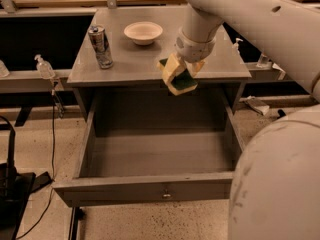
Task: Pick sponge from top drawer and place on counter
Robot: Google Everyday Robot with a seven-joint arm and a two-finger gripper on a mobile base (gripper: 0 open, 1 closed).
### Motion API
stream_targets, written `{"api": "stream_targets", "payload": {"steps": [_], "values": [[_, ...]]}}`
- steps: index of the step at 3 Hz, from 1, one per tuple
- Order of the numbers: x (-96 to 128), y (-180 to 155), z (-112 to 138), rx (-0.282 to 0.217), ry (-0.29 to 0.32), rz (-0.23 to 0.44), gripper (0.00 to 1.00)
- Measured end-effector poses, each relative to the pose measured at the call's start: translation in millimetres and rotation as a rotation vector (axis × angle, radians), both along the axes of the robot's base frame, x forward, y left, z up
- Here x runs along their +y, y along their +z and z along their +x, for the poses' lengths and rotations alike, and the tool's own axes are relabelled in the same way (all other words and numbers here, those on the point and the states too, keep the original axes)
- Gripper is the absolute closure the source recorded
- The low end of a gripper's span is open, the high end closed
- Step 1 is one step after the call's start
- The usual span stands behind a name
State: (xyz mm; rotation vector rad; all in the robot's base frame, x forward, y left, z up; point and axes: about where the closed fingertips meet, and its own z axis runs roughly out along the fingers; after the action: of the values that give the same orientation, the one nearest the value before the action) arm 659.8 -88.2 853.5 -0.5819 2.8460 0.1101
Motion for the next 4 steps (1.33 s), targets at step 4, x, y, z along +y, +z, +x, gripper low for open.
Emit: {"api": "stream_targets", "payload": {"steps": [4], "values": [[-37, 38, 85, -0.220, -0.309, 0.027, 1.00]]}}
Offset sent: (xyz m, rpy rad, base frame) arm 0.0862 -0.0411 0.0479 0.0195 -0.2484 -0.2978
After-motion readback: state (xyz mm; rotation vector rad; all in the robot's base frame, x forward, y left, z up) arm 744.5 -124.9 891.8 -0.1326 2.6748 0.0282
